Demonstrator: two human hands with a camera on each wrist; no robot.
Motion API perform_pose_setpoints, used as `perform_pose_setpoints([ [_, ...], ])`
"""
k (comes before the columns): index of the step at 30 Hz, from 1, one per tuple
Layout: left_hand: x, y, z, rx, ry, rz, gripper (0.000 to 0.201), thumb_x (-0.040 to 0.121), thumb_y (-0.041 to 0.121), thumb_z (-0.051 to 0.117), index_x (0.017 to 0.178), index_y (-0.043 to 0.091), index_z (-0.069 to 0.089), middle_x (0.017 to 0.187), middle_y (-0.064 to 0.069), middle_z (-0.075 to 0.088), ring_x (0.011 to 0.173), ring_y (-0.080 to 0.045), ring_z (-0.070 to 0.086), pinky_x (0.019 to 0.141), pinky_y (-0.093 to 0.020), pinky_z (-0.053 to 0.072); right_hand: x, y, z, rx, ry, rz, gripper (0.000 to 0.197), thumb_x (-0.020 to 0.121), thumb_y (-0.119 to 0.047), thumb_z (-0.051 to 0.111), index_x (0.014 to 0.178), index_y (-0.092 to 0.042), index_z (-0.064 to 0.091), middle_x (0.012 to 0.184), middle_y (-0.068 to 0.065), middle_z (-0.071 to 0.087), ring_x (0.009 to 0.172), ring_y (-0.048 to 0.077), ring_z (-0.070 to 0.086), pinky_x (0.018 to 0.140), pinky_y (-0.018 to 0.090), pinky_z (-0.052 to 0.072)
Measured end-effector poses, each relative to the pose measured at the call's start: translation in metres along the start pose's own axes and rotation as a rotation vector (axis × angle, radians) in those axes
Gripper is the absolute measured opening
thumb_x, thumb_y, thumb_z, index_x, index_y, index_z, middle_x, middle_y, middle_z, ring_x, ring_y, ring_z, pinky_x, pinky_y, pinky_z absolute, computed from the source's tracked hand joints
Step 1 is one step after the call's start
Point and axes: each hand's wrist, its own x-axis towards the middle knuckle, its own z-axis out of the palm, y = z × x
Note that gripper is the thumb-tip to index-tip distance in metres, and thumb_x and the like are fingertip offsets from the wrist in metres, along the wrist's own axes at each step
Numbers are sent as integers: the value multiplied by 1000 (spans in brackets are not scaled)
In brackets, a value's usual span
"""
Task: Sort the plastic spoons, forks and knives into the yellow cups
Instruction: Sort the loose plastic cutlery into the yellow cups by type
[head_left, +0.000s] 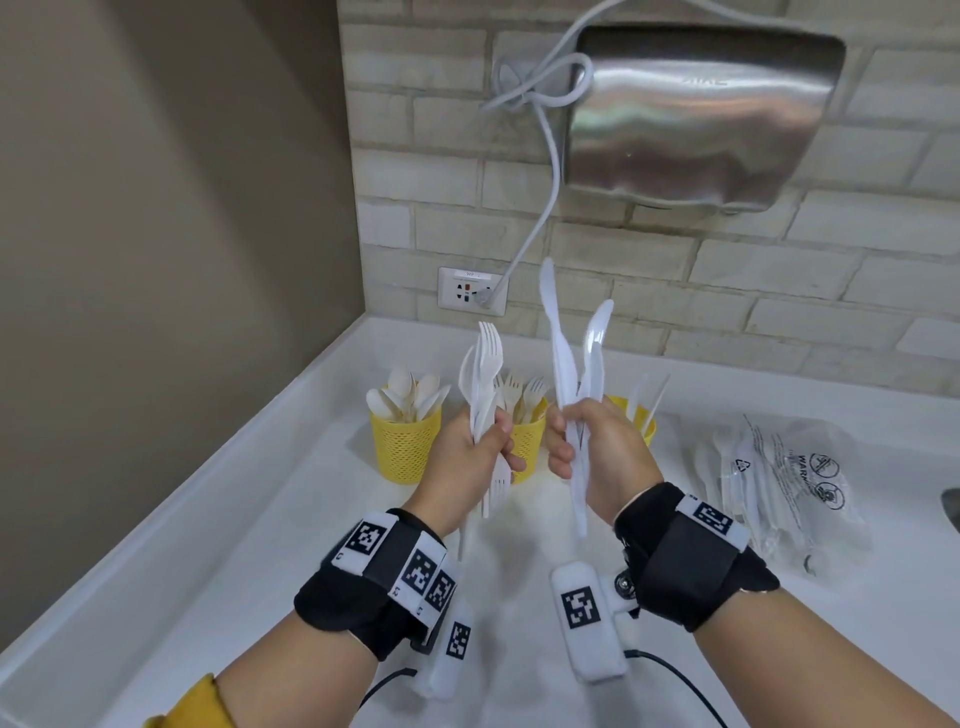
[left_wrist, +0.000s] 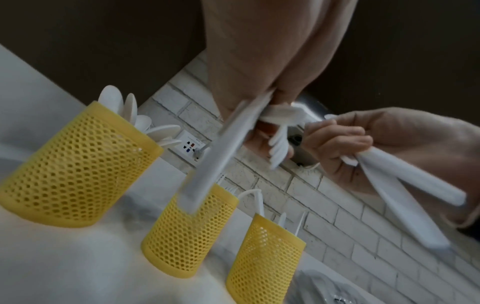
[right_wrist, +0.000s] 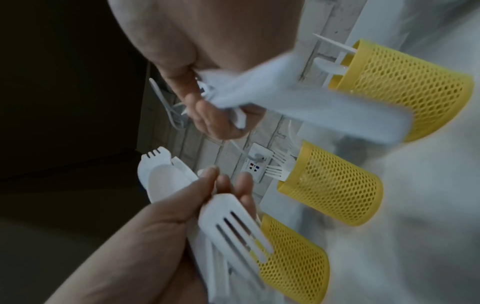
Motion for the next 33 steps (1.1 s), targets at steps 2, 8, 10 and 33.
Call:
perform_pose_setpoints([
  [2,-1,0,2,55,20,-2,10,95,13,47,85,15,49,70,-2,50,52,-15,61,48,-18,45,-2,0,2,-88,5,-37,22,94,-17,44,73,-15,38,50,-4,36,38,12,28,36,22,26],
  [8,1,-2,10,293,175,38,9,94,10,43,98,14,50,85,-5,56,66,-21,63,58,-30,52,-9,4,24,-352,69,-243,36,87,-26,61,57,-18,44,34,-12,34,33,4,32,37,15,29],
  [10,4,-6,12,383,186,97,28,90,3,41,112,17,52,98,-7,58,82,-24,63,65,-35,56,-10,4,31,-362,80,-313,22,84,-18,66,66,-14,55,34,-13,41,35,1,40,39,10,33],
  [33,3,-20,8,441,168,4,18,97,14,42,112,6,46,92,-22,62,73,-27,62,40,-13,39,58,-79,-49,-815,613,-663,25,92,-23,53,84,0,59,64,8,47,65,25,45,58,29,33],
])
